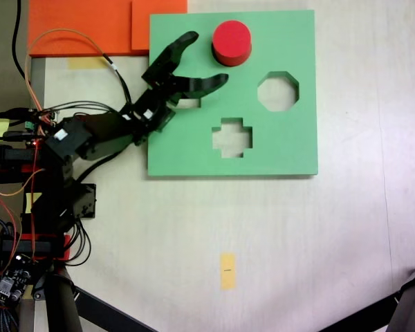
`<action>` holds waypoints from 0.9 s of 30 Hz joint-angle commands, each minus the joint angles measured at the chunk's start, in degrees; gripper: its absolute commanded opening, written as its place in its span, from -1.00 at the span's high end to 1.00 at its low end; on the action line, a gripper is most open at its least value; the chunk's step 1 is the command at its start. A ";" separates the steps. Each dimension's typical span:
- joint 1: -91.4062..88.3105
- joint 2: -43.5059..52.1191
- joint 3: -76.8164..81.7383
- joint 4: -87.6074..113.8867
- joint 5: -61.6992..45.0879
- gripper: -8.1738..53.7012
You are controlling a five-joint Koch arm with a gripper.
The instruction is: Put the cylinder block into the corresponding hole
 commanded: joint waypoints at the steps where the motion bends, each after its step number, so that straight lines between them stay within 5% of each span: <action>1: -1.14 7.12 1.93 -4.13 0.26 -0.81; 8: 5.98 32.08 20.57 3.08 -11.51 -0.49; 12: 15.29 60.12 23.64 44.91 -36.83 -0.36; 19: 32.52 59.68 31.03 45.18 -70.66 -0.36; 27: 47.99 59.15 35.77 49.66 -75.94 -0.36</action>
